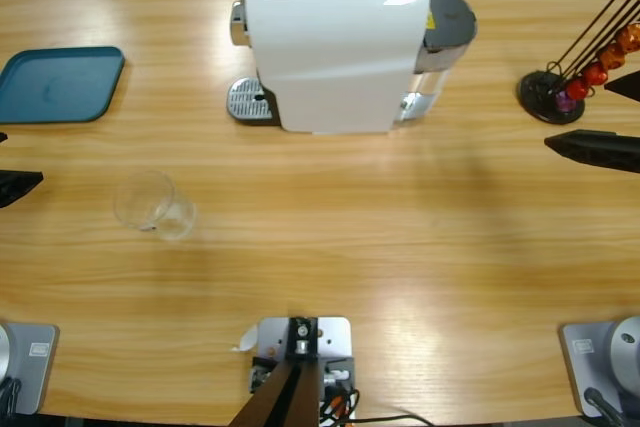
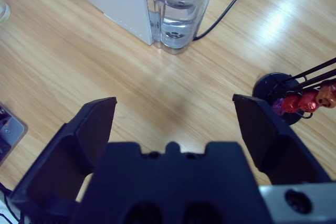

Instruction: Pour coffee

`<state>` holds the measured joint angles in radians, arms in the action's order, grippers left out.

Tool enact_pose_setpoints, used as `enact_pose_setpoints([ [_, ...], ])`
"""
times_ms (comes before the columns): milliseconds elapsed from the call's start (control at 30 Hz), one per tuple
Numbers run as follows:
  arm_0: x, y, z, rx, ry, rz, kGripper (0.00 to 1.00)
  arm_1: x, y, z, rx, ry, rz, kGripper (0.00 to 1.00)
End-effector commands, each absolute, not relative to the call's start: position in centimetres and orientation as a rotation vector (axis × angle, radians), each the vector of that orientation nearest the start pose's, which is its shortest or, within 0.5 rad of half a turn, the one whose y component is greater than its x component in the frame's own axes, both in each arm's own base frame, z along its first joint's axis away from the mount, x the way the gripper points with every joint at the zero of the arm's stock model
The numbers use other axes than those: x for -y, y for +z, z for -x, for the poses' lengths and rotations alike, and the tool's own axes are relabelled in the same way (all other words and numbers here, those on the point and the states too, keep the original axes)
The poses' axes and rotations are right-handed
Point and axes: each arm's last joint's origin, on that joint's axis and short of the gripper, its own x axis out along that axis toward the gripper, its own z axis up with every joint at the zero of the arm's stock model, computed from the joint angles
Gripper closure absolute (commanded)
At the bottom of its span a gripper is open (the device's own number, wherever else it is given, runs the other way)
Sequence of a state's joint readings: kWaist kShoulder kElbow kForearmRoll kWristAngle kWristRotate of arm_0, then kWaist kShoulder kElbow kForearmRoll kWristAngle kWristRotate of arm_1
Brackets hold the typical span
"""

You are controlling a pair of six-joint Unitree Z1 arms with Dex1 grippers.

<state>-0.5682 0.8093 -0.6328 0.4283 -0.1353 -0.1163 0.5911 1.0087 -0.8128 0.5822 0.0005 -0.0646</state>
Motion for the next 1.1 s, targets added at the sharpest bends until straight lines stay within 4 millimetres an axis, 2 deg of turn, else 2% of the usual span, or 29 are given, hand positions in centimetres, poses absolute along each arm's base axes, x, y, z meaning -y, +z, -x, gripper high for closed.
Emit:
enact_pose_setpoints([
  [33,4.6,30.0,-5.9,-0.636,-0.636,-0.022,0.0,-6.7,31.9,-10.2,-0.768,0.576,0.273,0.0],
  [233,4.4,30.2,-5.7,-0.638,-0.627,0.02,0.0,-6.6,32.0,-10.1,-0.765,0.57,0.272,0.0],
  [300,4.2,30.8,-5.5,-0.619,-0.609,0.081,0.0,-6.5,32.0,-10.0,-0.759,0.566,0.27,0.0],
  [333,4.5,31.8,-6.1,-0.617,-0.587,0.127,0.0,-6.5,32.0,-10.0,-0.761,0.566,0.269,0.0],
  [367,5.0,33.0,-7.0,-0.621,-0.589,0.153,0.0,-6.5,32.0,-10.1,-0.763,0.566,0.27,0.0],
  [467,8.1,37.3,-11.4,-0.685,-0.638,0.298,0.0,-6.5,32.0,-10.1,-0.765,0.566,0.27,0.0],
  [567,10.4,41.8,-15.6,-0.667,-0.681,0.432,0.016,-6.5,32.0,-10.0,-0.759,0.567,0.267,0.0],
  [633,11.3,42.8,-18.9,-0.667,-0.654,0.531,0.073,-6.5,32.0,-10.0,-0.759,0.568,0.266,0.0],
  [700,12.0,42.0,-21.7,-0.704,-0.603,0.588,0.075,-6.4,32.1,-10.0,-0.758,0.565,0.265,0.0],
  [733,12.5,41.2,-22.9,-0.743,-0.585,0.605,0.108,-6.4,32.1,-10.0,-0.757,0.563,0.265,0.0],
  [767,12.9,40.5,-23.6,-0.777,-0.589,0.621,0.14,-6.3,32.1,-9.9,-0.756,0.561,0.263,0.0],
  [900,15.0,37.1,-27.2,-0.927,-0.634,0.688,0.143,-6.2,32.1,-9.9,-0.754,0.55,0.257,0.0],
  [1033,15.7,33.8,-30.2,-1.041,-0.659,0.728,0.124,-6.2,32.0,-10.1,-0.758,0.549,0.258,0.0],
  [1100,16.1,33.0,-31.3,-1.075,-0.686,0.745,0.124,-6.3,32.0,-10.2,-0.763,0.548,0.259,0.0],
])
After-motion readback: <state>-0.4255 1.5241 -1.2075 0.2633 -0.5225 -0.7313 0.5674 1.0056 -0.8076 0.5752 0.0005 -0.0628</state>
